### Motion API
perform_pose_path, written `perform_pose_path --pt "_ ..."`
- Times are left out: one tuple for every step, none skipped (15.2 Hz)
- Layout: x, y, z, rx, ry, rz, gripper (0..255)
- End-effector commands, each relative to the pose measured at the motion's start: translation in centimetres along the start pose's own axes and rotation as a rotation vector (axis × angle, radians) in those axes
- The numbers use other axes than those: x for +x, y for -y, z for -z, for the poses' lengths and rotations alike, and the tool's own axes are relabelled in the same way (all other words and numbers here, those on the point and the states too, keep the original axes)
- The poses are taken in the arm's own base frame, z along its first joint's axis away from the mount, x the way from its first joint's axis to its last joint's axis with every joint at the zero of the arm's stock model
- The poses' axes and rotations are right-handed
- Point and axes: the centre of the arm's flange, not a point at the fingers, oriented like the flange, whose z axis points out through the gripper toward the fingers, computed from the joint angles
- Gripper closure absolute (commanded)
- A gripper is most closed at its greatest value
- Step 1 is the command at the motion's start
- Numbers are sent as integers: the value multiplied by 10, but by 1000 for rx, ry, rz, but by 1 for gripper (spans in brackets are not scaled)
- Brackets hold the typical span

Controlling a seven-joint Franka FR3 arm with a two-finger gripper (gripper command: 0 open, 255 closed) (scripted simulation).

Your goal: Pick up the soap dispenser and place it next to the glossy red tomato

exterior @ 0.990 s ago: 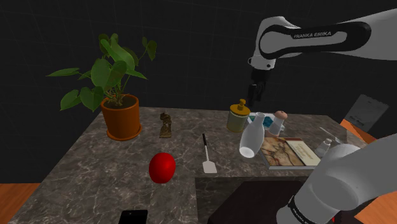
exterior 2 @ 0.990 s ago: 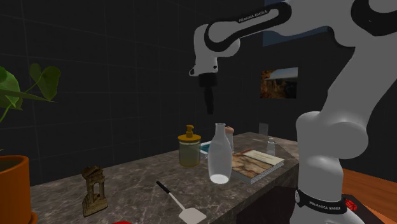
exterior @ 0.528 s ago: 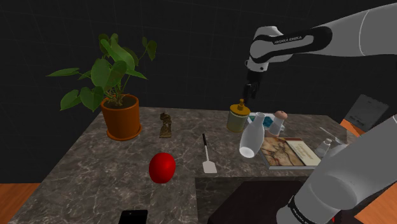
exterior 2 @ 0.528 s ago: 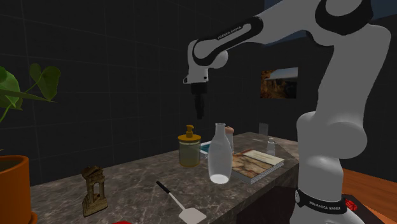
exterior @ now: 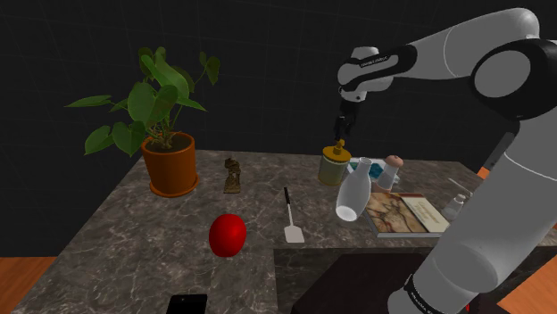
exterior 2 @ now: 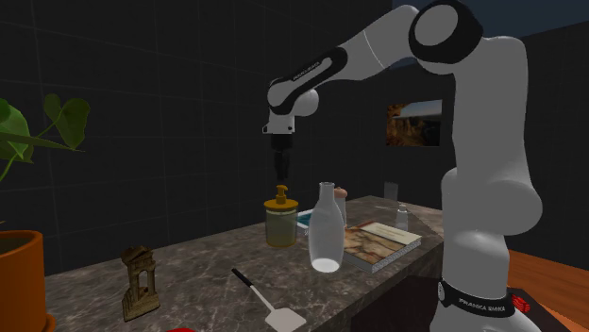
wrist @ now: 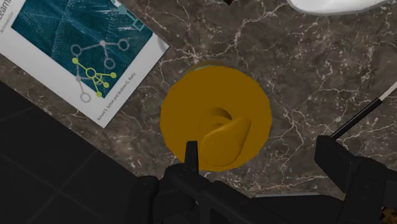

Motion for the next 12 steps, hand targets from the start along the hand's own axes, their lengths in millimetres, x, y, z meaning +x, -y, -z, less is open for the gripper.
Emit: perform_pose_path --pt "13 -19 -7 -2 -11 -2 0" --pt "14 -21 -8 -2 -12 -2 0" --pt "14 -21 -13 -2 -12 -2 0" --pt "14 -21 -18 -2 -12 -2 0" --pt "14 -21 -24 -2 -12 -2 0" --pt "14 -21 -29 -2 -12 -2 0" --pt "14 -21 -34 -2 -12 -2 0" --pt "14 -21 -39 -2 -12 -2 0" --pt "14 -21 -48 -2 -12 -2 0" --pt "14 -21 -48 -2 -12 -2 0" --pt "14 -21 -48 -2 -12 -2 0" --pt "14 -21 -48 -2 -12 -2 0"
